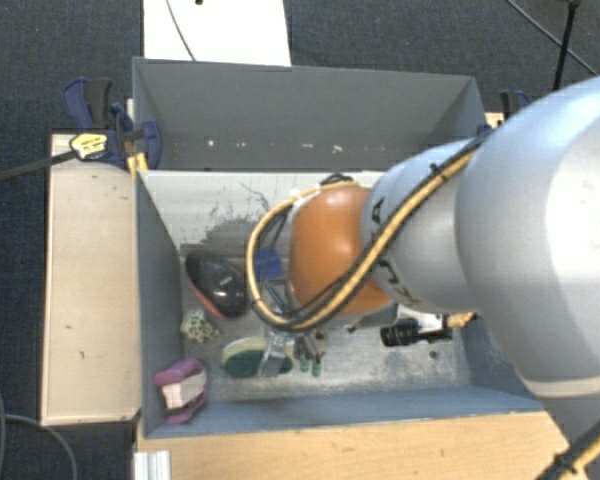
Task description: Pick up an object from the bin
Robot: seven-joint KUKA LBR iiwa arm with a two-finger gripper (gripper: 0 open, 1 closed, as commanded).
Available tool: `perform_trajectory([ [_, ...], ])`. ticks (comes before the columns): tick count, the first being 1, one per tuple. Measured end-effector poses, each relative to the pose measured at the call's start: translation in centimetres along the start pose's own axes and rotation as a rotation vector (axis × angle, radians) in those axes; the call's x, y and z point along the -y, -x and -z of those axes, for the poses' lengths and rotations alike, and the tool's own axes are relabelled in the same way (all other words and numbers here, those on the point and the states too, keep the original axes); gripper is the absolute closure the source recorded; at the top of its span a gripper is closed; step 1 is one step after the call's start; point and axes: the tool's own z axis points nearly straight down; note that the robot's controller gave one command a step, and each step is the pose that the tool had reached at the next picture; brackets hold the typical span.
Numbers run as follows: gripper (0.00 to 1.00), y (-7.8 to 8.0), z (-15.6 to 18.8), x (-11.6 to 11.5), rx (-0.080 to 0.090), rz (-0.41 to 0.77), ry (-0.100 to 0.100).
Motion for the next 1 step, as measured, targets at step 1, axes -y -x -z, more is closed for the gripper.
perform_trajectory([
  [1,1.0,1.23,8.54,-2.44,0.007,-0.01,0.006],
])
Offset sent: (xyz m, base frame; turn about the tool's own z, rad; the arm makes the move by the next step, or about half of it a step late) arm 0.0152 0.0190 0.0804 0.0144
